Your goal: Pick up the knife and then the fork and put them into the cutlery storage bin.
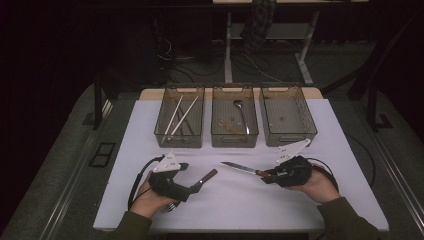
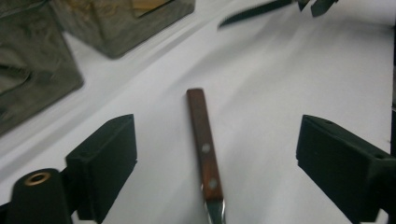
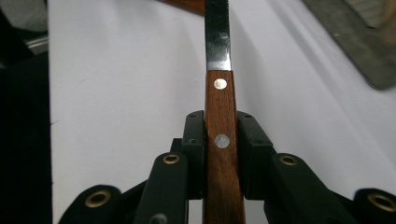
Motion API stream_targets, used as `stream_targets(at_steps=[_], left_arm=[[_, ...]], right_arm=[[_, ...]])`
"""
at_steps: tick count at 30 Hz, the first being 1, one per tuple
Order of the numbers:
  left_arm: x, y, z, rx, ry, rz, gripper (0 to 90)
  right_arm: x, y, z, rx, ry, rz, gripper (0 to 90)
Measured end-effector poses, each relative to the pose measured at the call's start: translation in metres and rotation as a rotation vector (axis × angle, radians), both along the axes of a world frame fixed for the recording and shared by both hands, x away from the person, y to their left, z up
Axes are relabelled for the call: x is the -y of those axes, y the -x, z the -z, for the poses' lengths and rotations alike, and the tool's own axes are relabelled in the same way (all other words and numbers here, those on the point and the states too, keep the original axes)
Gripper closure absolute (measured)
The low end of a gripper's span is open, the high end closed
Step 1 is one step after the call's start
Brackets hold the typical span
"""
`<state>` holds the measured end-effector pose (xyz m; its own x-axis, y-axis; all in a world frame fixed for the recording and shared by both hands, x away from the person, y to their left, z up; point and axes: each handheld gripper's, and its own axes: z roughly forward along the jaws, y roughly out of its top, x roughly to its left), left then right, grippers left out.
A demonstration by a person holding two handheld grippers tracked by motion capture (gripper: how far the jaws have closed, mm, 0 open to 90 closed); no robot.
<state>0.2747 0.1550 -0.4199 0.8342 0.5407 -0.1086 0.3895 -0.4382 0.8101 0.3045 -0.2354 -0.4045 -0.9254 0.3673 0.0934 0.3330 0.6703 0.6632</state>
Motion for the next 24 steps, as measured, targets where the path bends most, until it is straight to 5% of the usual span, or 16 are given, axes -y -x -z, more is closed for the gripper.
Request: stream_targets(at_steps=[6, 24], left_arm=[[-0.007, 0.004, 0.008, 0.010, 0.020, -0.017, 0.0], [-0.004, 0.004, 0.010, 0.022, 0.016, 0.002, 0.0]], right_arm=[[0.010, -0.005, -0.001, -0.003, -0.007, 0.091, 75.4], [0.040, -0.016, -0.014, 0.023, -0.087, 0.279, 75.3]])
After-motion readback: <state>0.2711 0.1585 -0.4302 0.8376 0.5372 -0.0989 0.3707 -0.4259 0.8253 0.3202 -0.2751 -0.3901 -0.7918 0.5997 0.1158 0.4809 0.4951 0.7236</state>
